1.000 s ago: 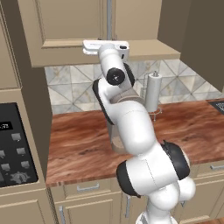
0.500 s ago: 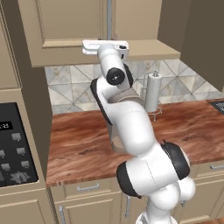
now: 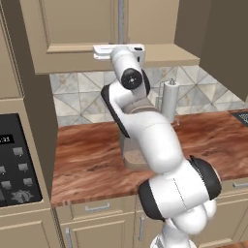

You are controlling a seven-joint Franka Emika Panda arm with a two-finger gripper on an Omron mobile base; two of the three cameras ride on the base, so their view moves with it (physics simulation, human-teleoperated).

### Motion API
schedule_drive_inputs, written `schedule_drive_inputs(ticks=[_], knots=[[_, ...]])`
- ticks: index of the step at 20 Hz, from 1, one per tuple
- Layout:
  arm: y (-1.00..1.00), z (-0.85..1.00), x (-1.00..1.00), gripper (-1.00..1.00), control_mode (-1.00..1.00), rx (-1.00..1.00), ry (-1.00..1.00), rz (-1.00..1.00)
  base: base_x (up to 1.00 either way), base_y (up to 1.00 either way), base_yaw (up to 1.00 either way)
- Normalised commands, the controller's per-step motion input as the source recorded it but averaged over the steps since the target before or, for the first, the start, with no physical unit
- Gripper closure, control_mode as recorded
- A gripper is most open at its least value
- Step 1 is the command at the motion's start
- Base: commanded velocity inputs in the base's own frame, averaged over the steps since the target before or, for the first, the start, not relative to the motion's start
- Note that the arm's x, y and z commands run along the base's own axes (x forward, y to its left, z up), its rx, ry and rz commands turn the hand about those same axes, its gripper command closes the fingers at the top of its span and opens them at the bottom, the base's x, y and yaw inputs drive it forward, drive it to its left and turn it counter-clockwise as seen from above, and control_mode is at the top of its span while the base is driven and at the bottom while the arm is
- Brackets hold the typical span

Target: Get the candle and the liquor from the cabinet and move them to the dining counter.

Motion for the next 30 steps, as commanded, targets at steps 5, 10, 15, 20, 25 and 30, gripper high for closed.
schedule_drive_inputs(ticks=[5, 10, 15, 20, 25, 30], knots=[[-0.16, 0.0, -0.32, 1.0, -1.0, -0.05, 0.01, 0.0, 0.0, 0.0, 0.0], [0.0, 0.0, -0.62, 1.0, -1.0, -0.08, 0.0, 0.0, 0.0, 0.0, 0.0], [0.12, 0.06, -0.7, 1.0, -1.0, -0.1, 0.0, 0.0, 0.0, 0.0, 0.0], [0.36, 0.0, -0.68, 1.0, -1.0, -0.1, 0.01, 0.0, 0.0, 0.0, 0.0], [0.61, 0.0, -0.6, 1.0, -1.0, -0.08, 0.01, 0.0, 0.0, 0.0, 0.0], [0.56, -0.08, -0.46, 1.0, -1.0, -0.03, 0.02, 0.02, 0.0, 0.0, 0.0]])
